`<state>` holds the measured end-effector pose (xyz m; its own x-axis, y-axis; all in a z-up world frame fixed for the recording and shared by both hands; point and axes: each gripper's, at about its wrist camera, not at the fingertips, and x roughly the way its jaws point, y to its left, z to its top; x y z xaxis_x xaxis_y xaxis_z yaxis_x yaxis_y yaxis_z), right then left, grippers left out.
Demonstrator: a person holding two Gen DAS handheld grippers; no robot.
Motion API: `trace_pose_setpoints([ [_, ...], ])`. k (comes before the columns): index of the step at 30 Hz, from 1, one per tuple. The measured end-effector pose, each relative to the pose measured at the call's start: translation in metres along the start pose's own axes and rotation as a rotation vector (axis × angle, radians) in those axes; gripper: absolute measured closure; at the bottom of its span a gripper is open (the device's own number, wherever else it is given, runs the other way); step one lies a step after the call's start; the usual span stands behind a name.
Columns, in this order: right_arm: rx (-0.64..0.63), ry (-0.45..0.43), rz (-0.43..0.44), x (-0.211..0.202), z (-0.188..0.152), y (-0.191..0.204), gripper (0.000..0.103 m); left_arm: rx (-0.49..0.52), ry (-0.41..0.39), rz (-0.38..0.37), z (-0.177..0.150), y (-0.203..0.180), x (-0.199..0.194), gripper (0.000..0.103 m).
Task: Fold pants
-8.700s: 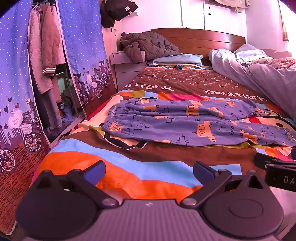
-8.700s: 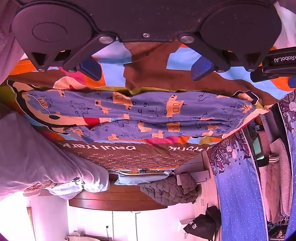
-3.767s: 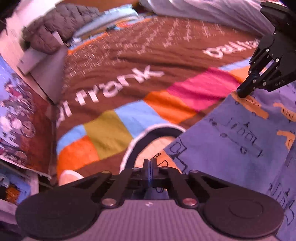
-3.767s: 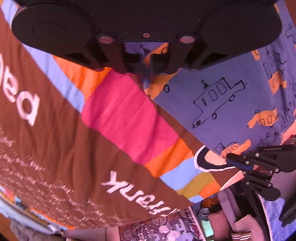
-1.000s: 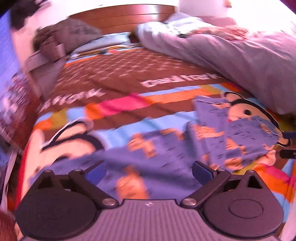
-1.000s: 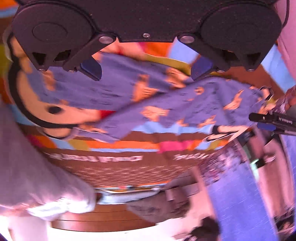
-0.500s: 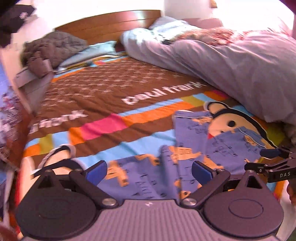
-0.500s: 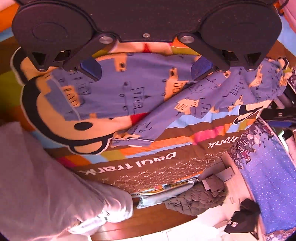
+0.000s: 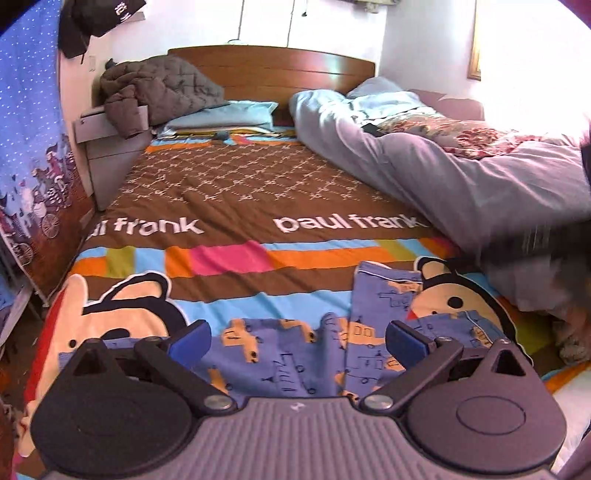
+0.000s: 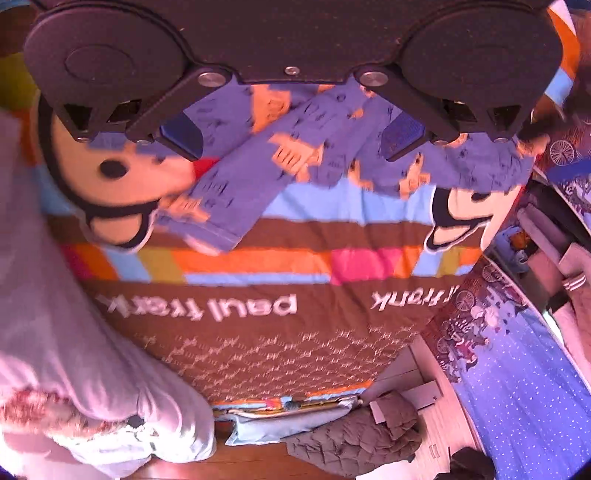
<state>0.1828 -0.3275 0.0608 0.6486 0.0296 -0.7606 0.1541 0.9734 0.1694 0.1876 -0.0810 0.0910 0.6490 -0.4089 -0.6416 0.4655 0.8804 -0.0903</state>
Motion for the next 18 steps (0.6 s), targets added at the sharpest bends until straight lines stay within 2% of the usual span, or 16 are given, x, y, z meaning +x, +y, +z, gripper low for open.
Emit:
trace_pose_setpoints([
  [4, 0.087, -0.119, 0.053, -0.038, 0.024, -0.001, 0.001, 0.015, -0.004, -0.041, -0.017, -0.009, 0.008, 0.0],
  [7, 0.143, -0.205, 0.163, -0.06, 0.021, -0.002, 0.001, 0.05, -0.006, -0.058, -0.034, -0.014, 0.02, 0.0],
  [9, 0.127, -0.181, 0.161, -0.055, 0.02, -0.003, 0.001, 0.071, 0.011, -0.063, -0.044, -0.016, 0.034, 0.0],
  [11, 0.101, -0.111, 0.139, -0.03, 0.021, -0.008, 0.001, 0.078, 0.026, -0.072, -0.052, -0.018, 0.048, 0.001],
  [13, 0.116, -0.035, 0.137, 0.004, 0.026, -0.018, 0.003, 0.054, 0.024, -0.118, -0.057, -0.018, 0.064, 0.007],
  [14, 0.135, -0.01, 0.139, 0.02, 0.027, -0.024, 0.006, 0.042, 0.031, -0.144, -0.059, -0.017, 0.072, 0.014],
  [17, 0.237, 0.061, 0.136, 0.075, 0.034, -0.048, 0.03, -0.004, 0.055, -0.191, -0.061, -0.015, 0.101, 0.036],
  [18, 0.254, 0.08, 0.129, 0.092, 0.036, -0.053, 0.042, -0.021, 0.066, -0.209, -0.061, -0.013, 0.111, 0.04],
])
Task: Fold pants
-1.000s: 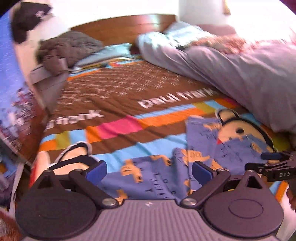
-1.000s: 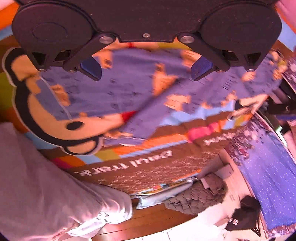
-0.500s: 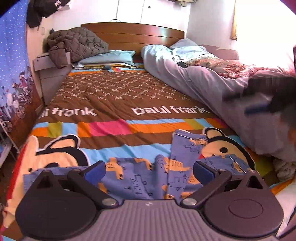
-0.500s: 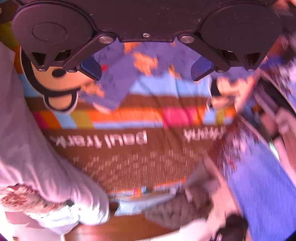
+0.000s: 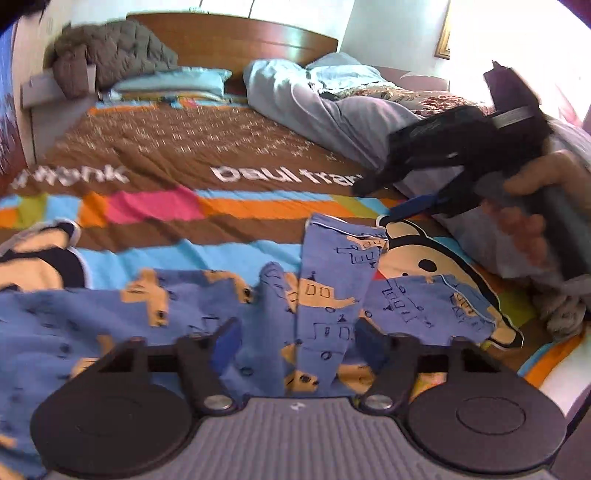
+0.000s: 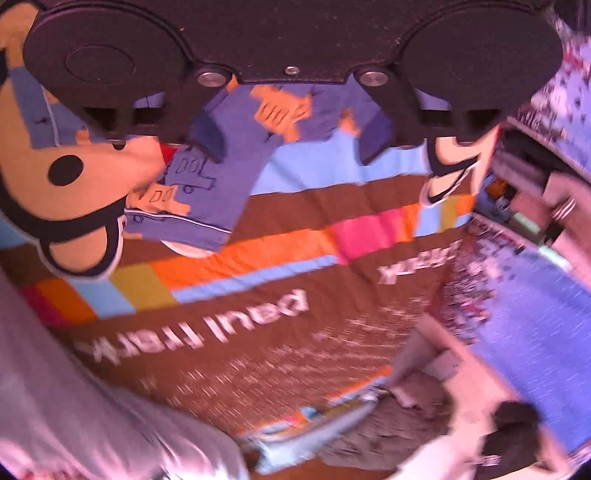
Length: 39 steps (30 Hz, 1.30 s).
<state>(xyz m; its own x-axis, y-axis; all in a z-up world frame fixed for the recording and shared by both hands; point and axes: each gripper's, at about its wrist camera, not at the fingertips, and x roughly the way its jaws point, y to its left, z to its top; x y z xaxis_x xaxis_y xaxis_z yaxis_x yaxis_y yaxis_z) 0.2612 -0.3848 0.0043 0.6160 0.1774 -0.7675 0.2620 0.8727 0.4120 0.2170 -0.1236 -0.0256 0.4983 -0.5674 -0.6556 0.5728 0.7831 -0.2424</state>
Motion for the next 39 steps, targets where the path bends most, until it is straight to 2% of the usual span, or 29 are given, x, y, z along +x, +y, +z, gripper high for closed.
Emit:
trace_pose_setpoints([
  [1, 0.007, 0.022, -0.009, 0.015, 0.007, -0.005, 0.049, -0.014, 0.011, -0.018, 0.001, 0.003, 0.009, 0.04],
  [5, 0.021, 0.057, -0.026, 0.063, 0.03, -0.018, 0.05, -0.03, 0.056, -0.054, 0.007, 0.005, 0.042, 0.044],
  [7, 0.032, 0.072, -0.031, 0.083, 0.039, -0.02, 0.043, -0.033, 0.092, -0.063, 0.01, 0.003, 0.055, 0.043],
  [9, 0.052, 0.084, -0.081, 0.102, 0.046, -0.021, 0.038, -0.031, 0.137, -0.005, 0.011, 0.001, 0.067, 0.028],
  [10, 0.067, 0.086, -0.108, 0.111, 0.048, -0.022, 0.035, -0.04, 0.157, 0.024, 0.012, 0.001, 0.072, 0.026],
  [13, 0.069, 0.07, -0.185, 0.132, 0.051, -0.023, 0.029, -0.084, 0.194, 0.028, 0.013, 0.004, 0.081, 0.028],
  [14, 0.065, 0.066, -0.211, 0.138, 0.051, -0.023, 0.03, -0.084, 0.196, 0.024, 0.014, 0.003, 0.082, 0.036],
  [15, 0.063, 0.069, -0.229, 0.146, 0.05, -0.025, 0.032, -0.076, 0.205, 0.017, 0.015, 0.002, 0.083, 0.053],
  [17, 0.067, 0.069, -0.271, 0.155, 0.046, -0.027, 0.041, -0.07, 0.242, 0.006, 0.016, -0.001, 0.087, 0.069],
  [18, 0.046, 0.055, -0.294, 0.156, 0.044, -0.025, 0.051, -0.073, 0.258, 0.003, 0.017, -0.003, 0.089, 0.078],
  [19, 0.02, 0.048, -0.32, 0.156, 0.042, -0.023, 0.072, -0.075, 0.266, 0.001, 0.017, -0.004, 0.089, 0.084],
  [20, 0.002, 0.038, -0.339, 0.153, 0.041, -0.022, 0.086, -0.077, 0.271, -0.002, 0.018, -0.006, 0.09, 0.096],
  [21, 0.004, 0.03, -0.326, 0.15, 0.041, -0.025, 0.101, -0.086, 0.268, 0.004, 0.019, -0.008, 0.089, 0.098],
  [24, 0.073, -0.022, -0.251, 0.128, 0.037, -0.043, 0.102, -0.088, 0.241, 0.015, 0.022, -0.015, 0.082, 0.1],
  [30, 0.09, -0.157, -0.089, 0.04, 0.025, -0.064, 0.102, 0.055, 0.18, 0.024, 0.029, -0.048, 0.053, 0.101],
  [32, 0.09, -0.209, -0.055, 0.001, 0.014, -0.076, 0.102, 0.105, 0.197, -0.001, 0.03, -0.062, 0.047, 0.101],
  [35, 0.1, -0.236, -0.044, -0.041, -0.004, -0.094, 0.102, 0.198, 0.231, 0.006, 0.029, -0.08, 0.047, 0.101],
  [39, 0.144, -0.214, -0.032, -0.069, -0.041, -0.125, 0.102, 0.296, 0.317, 0.002, 0.017, -0.098, 0.056, 0.101],
])
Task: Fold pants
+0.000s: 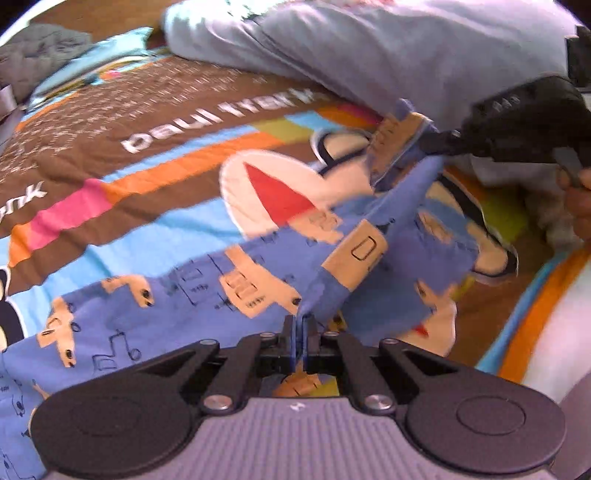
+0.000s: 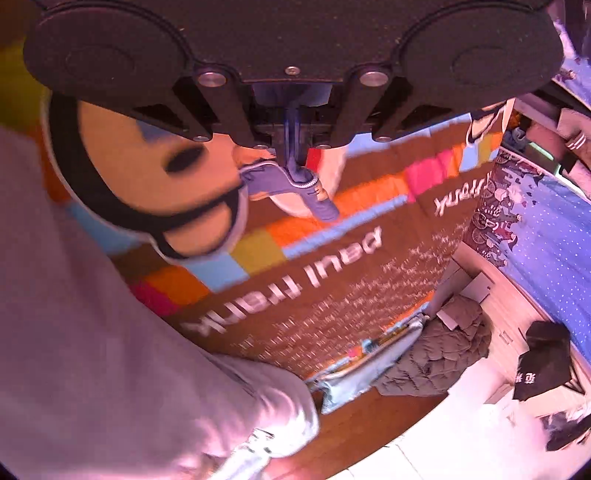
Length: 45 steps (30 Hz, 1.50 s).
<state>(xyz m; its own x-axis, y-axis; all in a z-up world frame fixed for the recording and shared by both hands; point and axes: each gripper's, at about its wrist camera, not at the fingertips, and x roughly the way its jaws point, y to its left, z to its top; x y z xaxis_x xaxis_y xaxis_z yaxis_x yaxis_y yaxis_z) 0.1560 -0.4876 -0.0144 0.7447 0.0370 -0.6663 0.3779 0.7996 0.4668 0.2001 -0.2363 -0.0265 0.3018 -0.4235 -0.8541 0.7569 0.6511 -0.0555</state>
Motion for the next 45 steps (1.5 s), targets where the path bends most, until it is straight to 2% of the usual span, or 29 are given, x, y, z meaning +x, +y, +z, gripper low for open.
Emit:
trace_pose_setpoints([
  [4, 0.051, 0.054, -0.016, -0.008, -0.039, -0.037, 0.102, 0.021, 0.138, -0.043, -0.008, -0.007, 0.021, 0.1],
  [6, 0.071, 0.082, -0.019, -0.007, -0.057, -0.055, 0.1, 0.009, 0.205, -0.067, -0.004, -0.007, 0.026, 0.095],
  [7, 0.093, 0.099, -0.018, -0.006, -0.065, -0.064, 0.096, 0.013, 0.209, -0.07, -0.002, -0.006, 0.024, 0.091],
  [8, 0.107, 0.113, -0.016, -0.007, -0.071, -0.072, 0.093, 0.021, 0.212, -0.079, 0.002, -0.006, 0.021, 0.077],
  [9, 0.105, 0.121, -0.02, -0.008, -0.075, -0.076, 0.086, 0.028, 0.215, -0.093, 0.009, -0.005, 0.017, 0.052],
  [11, 0.066, 0.114, -0.031, -0.016, -0.083, -0.081, 0.076, 0.036, 0.185, -0.108, 0.02, -0.002, 0.008, 0.032],
  [13, 0.018, 0.089, -0.016, -0.026, -0.087, -0.084, 0.059, 0.054, 0.14, -0.118, 0.037, -0.003, 0.004, 0.032],
  [16, -0.039, 0.035, 0.001, -0.037, -0.093, -0.087, 0.054, 0.043, 0.076, -0.102, 0.065, -0.007, 0.013, 0.032],
  [19, -0.032, -0.016, 0.004, -0.04, -0.1, -0.096, 0.054, 0.034, 0.02, -0.072, 0.094, -0.022, 0.044, 0.032],
  [20, -0.016, -0.032, 0.003, -0.04, -0.102, -0.098, 0.054, 0.037, 0.012, -0.068, 0.102, -0.028, 0.056, 0.035],
  [23, 0.034, -0.087, -0.009, -0.039, -0.106, -0.109, 0.055, 0.104, 0.007, -0.027, 0.126, -0.053, 0.091, 0.054],
  [26, 0.074, -0.097, 0.008, -0.036, -0.105, -0.116, 0.056, 0.156, 0.015, -0.076, 0.142, -0.072, 0.121, 0.053],
  [28, 0.05, -0.11, 0.027, -0.035, -0.102, -0.114, 0.06, 0.17, 0.032, -0.12, 0.149, -0.081, 0.135, 0.043],
  [29, 0.037, -0.107, 0.028, -0.033, -0.101, -0.112, 0.061, 0.178, 0.037, -0.117, 0.15, -0.085, 0.141, 0.042],
  [32, 0.042, -0.079, 0.035, -0.025, -0.099, -0.113, 0.072, 0.188, 0.079, -0.085, 0.156, -0.096, 0.157, 0.044],
  [34, 0.068, -0.061, 0.037, -0.021, -0.097, -0.117, 0.075, 0.185, 0.104, -0.098, 0.156, -0.099, 0.167, 0.054],
  [36, 0.09, -0.043, 0.037, -0.018, -0.097, -0.119, 0.075, 0.173, 0.11, -0.115, 0.157, -0.103, 0.171, 0.075],
  [37, 0.092, -0.042, 0.03, -0.017, -0.097, -0.119, 0.078, 0.168, 0.1, -0.122, 0.157, -0.105, 0.169, 0.082],
  [38, 0.085, -0.047, 0.023, -0.018, -0.098, -0.118, 0.08, 0.169, 0.089, -0.111, 0.157, -0.108, 0.167, 0.083],
  [39, 0.076, -0.053, 0.018, -0.019, -0.099, -0.116, 0.088, 0.181, 0.071, -0.094, 0.156, -0.112, 0.166, 0.087],
  [40, 0.067, -0.058, 0.015, -0.02, -0.1, -0.115, 0.091, 0.198, 0.044, -0.088, 0.154, -0.116, 0.162, 0.089],
  [42, 0.051, -0.07, 0.018, -0.021, -0.101, -0.113, 0.093, 0.231, -0.008, -0.082, 0.149, -0.122, 0.154, 0.091],
  [45, 0.057, -0.112, 0.021, -0.03, -0.106, -0.114, 0.094, 0.226, -0.037, -0.091, 0.148, -0.127, 0.149, 0.091],
])
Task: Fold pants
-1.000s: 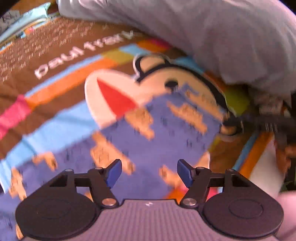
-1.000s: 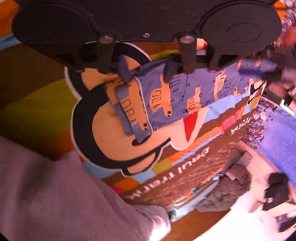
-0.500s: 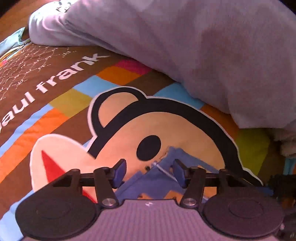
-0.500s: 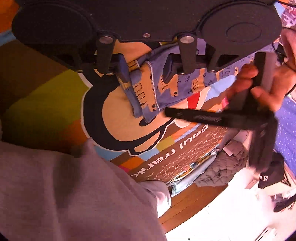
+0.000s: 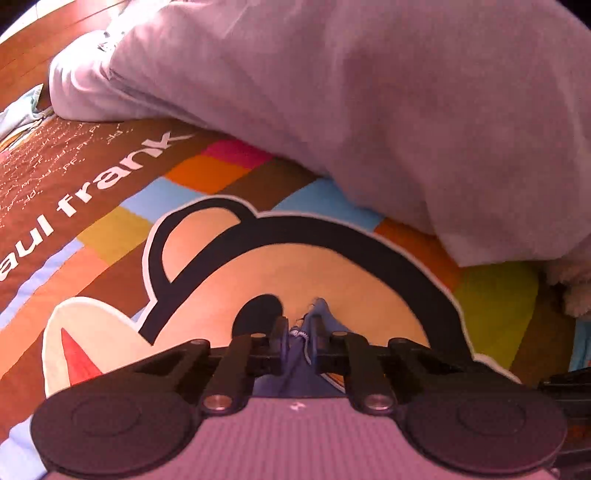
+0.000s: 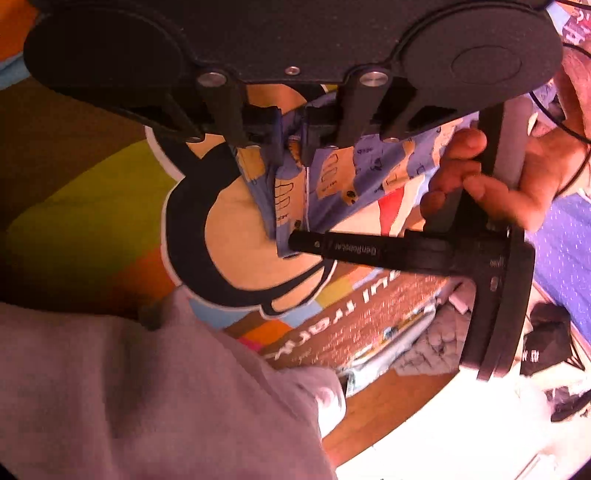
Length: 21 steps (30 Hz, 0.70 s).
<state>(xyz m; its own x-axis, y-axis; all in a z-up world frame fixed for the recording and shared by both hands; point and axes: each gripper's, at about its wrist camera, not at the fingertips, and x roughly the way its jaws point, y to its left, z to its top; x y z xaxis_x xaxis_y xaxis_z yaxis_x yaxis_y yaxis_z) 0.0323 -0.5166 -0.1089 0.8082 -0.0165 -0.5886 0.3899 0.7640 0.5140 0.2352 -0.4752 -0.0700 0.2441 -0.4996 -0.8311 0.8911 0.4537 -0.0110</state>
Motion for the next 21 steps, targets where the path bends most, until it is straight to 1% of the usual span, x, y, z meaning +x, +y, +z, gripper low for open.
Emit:
trace_pose_setpoints([
  [2, 0.014, -0.04, -0.011, -0.011, -0.004, -0.002, 0.094, -0.001, 0.0, -0.01, 0.002, -0.003, 0.001, 0.091],
  [3, 0.022, -0.055, -0.017, -0.014, -0.006, -0.003, 0.095, 0.007, -0.001, 0.019, 0.002, -0.007, 0.005, 0.09],
  [4, 0.032, -0.063, -0.025, -0.017, -0.008, -0.004, 0.103, 0.016, 0.004, 0.063, 0.002, -0.01, 0.009, 0.089],
  [5, 0.043, -0.065, -0.037, -0.019, -0.01, -0.006, 0.103, 0.022, 0.014, 0.088, 0.001, -0.012, 0.013, 0.085],
  [6, 0.058, -0.06, -0.036, -0.019, -0.011, -0.008, 0.096, 0.017, 0.016, 0.096, -0.001, -0.013, 0.015, 0.078],
  [7, 0.078, -0.045, -0.018, -0.019, -0.011, -0.011, 0.084, 0.003, 0.0, 0.112, -0.003, -0.014, 0.013, 0.073],
  [8, 0.098, -0.014, 0.02, -0.016, -0.009, -0.016, 0.077, -0.014, -0.02, 0.118, -0.005, -0.013, 0.009, 0.058],
  [9, 0.12, 0.011, 0.057, -0.014, -0.008, -0.019, 0.064, -0.042, -0.052, 0.105, -0.008, -0.011, 0.001, 0.049],
  [10, 0.148, 0.004, 0.077, -0.015, -0.009, -0.024, 0.058, -0.073, -0.084, 0.08, -0.012, -0.007, -0.007, 0.047],
  [11, 0.157, -0.024, 0.07, -0.02, -0.009, -0.025, 0.056, -0.108, -0.109, 0.056, -0.015, -0.003, -0.016, 0.046],
  [12, 0.159, -0.044, 0.065, -0.023, -0.01, -0.026, 0.05, -0.143, -0.123, 0.039, -0.019, 0.001, -0.024, 0.044],
  [13, 0.166, -0.053, 0.063, -0.025, -0.01, -0.028, 0.048, -0.171, -0.13, 0.03, -0.024, 0.005, -0.031, 0.043],
  [16, 0.189, -0.051, 0.027, -0.022, -0.009, -0.029, 0.048, -0.227, -0.119, 0.041, -0.042, 0.02, -0.048, 0.042],
  [18, 0.194, -0.018, 0.008, -0.014, -0.005, -0.028, 0.048, -0.263, -0.107, 0.058, -0.06, 0.031, -0.06, 0.041],
  [21, 0.198, 0.035, 0.004, 0.0, 0.002, -0.026, 0.047, -0.292, -0.098, 0.083, -0.094, 0.043, -0.08, 0.04],
])
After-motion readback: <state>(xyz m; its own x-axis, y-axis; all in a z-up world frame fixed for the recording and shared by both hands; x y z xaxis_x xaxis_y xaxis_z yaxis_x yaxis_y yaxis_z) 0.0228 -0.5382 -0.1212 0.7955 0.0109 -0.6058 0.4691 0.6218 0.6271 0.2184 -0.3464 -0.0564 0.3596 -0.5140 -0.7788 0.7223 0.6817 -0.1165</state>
